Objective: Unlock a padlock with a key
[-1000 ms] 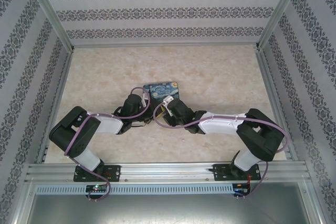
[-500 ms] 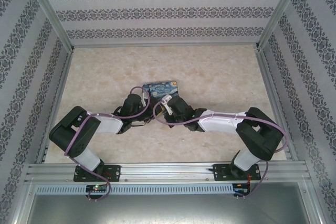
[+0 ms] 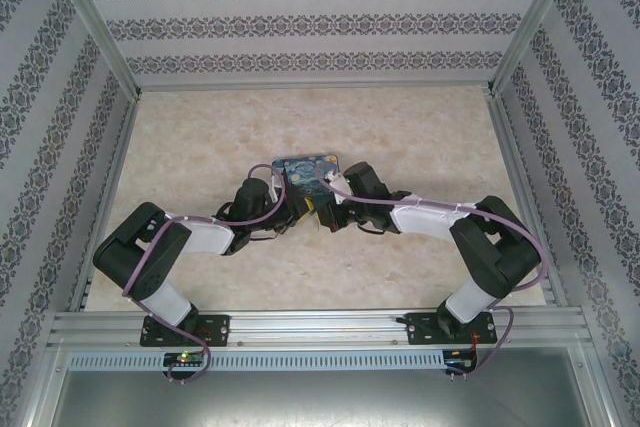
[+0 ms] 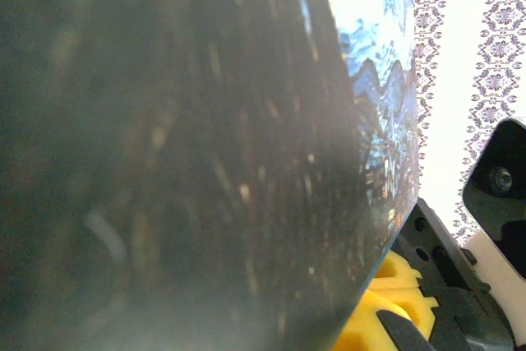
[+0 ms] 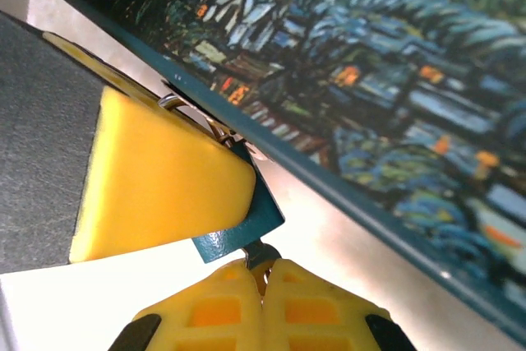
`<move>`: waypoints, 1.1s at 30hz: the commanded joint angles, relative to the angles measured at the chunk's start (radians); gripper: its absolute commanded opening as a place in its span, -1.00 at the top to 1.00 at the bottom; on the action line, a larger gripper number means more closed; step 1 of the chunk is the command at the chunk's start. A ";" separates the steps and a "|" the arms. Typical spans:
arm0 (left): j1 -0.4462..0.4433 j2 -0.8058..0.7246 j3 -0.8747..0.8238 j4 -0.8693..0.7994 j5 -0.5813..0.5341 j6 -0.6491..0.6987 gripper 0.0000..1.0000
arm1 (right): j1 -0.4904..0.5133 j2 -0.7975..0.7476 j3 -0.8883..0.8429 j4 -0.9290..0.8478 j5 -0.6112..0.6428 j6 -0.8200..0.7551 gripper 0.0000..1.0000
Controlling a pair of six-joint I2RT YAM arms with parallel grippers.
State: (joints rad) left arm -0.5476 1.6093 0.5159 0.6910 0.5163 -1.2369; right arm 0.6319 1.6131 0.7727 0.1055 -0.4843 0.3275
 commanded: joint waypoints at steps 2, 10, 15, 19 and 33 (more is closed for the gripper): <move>-0.004 -0.012 0.008 0.008 0.045 0.009 1.00 | -0.027 -0.017 0.016 0.122 -0.093 0.088 0.97; -0.003 -0.012 0.010 0.001 0.041 0.006 1.00 | -0.047 -0.143 -0.057 0.080 0.030 0.072 0.29; -0.003 -0.014 0.012 0.001 0.044 0.004 1.00 | 0.002 -0.183 -0.048 -0.013 0.157 -0.015 0.28; -0.003 -0.018 0.014 -0.005 0.043 0.007 1.00 | 0.088 -0.168 -0.018 -0.084 0.316 -0.117 0.19; -0.003 -0.024 0.022 -0.016 0.044 0.012 1.00 | 0.213 -0.041 0.040 -0.119 0.526 -0.248 0.12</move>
State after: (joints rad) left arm -0.5484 1.6085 0.5179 0.6773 0.5247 -1.2366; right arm 0.8299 1.5478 0.7761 0.0055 -0.0219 0.1230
